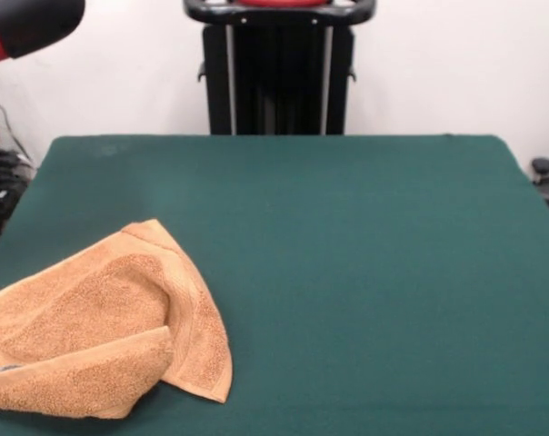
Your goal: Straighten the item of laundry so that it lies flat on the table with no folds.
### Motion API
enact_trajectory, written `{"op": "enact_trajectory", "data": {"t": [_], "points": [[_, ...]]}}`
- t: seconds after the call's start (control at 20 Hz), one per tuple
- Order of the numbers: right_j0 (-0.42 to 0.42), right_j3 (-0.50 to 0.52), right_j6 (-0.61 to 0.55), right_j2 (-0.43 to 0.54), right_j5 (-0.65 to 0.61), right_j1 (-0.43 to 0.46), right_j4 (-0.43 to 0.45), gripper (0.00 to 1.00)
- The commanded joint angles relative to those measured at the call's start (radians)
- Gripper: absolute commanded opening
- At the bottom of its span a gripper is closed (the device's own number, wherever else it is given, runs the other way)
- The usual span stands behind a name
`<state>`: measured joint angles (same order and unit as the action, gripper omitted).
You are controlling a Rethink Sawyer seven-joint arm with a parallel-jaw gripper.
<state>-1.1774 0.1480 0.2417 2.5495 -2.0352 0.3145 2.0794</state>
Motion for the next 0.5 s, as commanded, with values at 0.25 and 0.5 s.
{"op": "enact_trajectory", "data": {"t": [0.25, 0.5], "points": [[0.209, -0.075, -0.08, -0.11, 0.188, -0.096, 0.073, 1.0], [0.244, -0.053, -0.146, -0.166, 0.219, -0.107, 0.07, 1.0]]}}
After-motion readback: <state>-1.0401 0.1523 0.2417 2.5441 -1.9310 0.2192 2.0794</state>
